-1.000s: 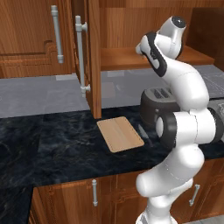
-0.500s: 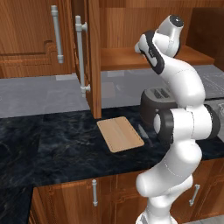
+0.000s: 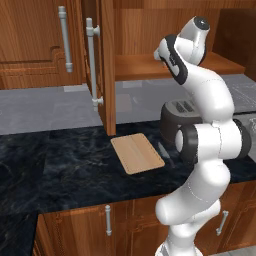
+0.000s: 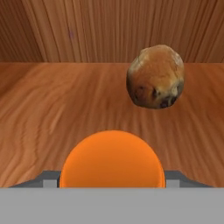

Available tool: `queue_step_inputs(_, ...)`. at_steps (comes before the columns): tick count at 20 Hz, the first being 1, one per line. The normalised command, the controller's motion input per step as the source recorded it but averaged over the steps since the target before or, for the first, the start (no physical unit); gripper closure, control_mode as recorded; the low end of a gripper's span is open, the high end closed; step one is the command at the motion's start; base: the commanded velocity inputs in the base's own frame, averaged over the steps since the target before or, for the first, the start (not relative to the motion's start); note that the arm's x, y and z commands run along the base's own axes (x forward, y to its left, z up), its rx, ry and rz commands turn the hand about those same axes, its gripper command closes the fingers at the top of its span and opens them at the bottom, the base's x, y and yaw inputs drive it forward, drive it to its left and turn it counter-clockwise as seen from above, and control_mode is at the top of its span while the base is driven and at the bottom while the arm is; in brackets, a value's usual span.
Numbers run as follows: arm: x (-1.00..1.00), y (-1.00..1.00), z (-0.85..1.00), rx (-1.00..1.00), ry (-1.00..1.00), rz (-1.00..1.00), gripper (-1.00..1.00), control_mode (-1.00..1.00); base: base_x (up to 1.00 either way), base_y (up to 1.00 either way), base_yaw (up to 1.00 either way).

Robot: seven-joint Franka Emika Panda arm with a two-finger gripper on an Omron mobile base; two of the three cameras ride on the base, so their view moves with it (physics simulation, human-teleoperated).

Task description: Pick the bread, place it on the cutting board, pick the jam, place it on the counter, and close the cabinet.

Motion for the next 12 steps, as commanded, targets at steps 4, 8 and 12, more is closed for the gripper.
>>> queue_step_inputs(4, 0.0, 0.0, 0.0, 0.0, 0.0, 0.0, 1.0, -1.0, 0.0, 0.0, 0.0)
queue_step_inputs(8, -0.07, 0.0, 0.0, 0.0, 0.0, 0.0, 1.0, -1.0, 0.0, 0.0, 0.0)
queue_step_inputs(12, -0.21, 0.0, 0.0, 0.0, 0.0, 0.0, 1.0, -1.0, 0.0, 0.0, 0.0)
